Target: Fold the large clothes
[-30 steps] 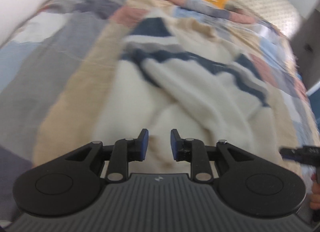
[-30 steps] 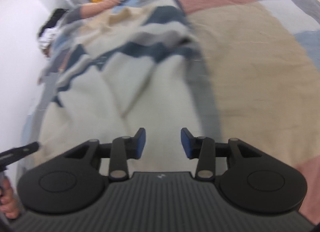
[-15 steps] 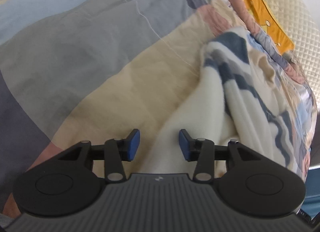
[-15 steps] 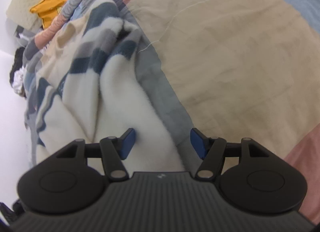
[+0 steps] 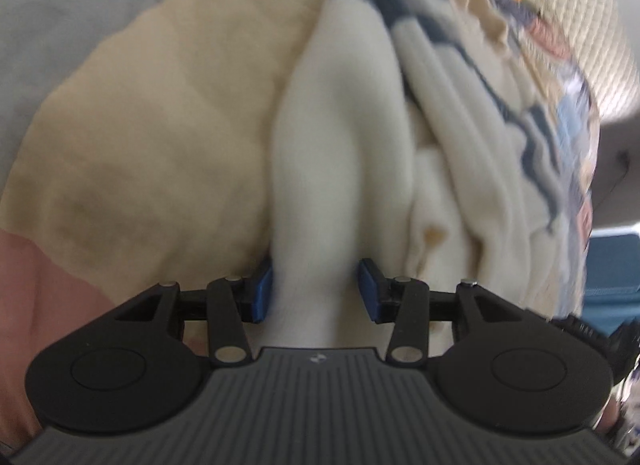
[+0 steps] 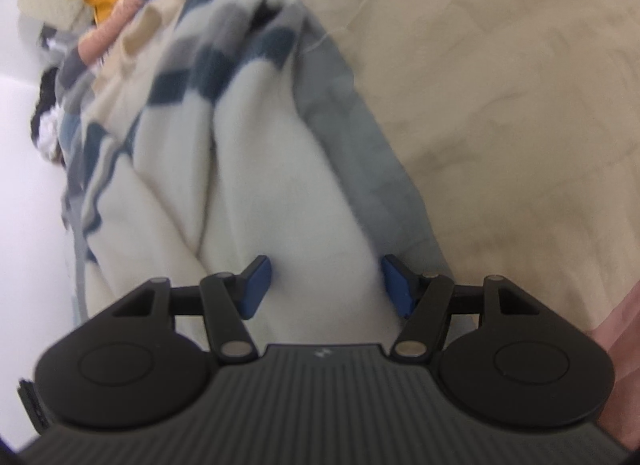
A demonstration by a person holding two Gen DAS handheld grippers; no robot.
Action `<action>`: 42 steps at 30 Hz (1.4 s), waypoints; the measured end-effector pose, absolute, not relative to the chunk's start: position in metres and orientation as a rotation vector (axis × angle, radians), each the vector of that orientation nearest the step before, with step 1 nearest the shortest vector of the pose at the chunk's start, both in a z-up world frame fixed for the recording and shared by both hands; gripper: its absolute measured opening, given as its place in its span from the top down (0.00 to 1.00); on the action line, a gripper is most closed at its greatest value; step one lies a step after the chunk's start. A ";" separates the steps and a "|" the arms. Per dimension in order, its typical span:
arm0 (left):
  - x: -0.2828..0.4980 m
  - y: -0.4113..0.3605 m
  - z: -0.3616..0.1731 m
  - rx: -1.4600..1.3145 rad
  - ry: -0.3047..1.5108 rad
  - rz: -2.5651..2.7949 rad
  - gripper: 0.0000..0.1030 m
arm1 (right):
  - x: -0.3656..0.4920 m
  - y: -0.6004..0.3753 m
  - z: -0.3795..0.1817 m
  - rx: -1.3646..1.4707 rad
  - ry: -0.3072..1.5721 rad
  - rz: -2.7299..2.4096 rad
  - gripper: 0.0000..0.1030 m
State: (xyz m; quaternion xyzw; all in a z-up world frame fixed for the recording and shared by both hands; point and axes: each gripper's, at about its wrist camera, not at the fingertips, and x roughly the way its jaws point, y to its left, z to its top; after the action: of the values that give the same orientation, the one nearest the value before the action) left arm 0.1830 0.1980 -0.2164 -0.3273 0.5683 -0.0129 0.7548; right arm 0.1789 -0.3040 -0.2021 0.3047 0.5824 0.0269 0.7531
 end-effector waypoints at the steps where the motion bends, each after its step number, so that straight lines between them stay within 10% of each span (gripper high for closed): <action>1: 0.181 0.193 -0.218 -0.688 1.253 -0.036 0.52 | 0.179 -0.298 -0.201 0.619 1.283 0.061 0.38; 12: 0.182 0.163 -0.223 -0.527 1.268 -0.065 0.53 | 0.165 -0.238 -0.205 0.301 1.369 0.150 0.38; 18: 0.181 0.165 -0.213 -0.519 1.224 -0.076 0.82 | 0.156 -0.229 -0.189 0.261 1.262 0.183 0.81; 42: -0.003 0.244 -0.016 -0.894 0.809 -0.434 0.87 | 0.027 -0.346 -0.006 0.780 0.716 0.658 0.84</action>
State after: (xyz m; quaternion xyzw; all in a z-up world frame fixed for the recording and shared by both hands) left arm -0.0025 0.2442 -0.0162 -0.4168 0.3772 -0.2024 0.8019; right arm 0.0271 -0.3460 -0.0060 0.3653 0.3352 0.3081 0.8120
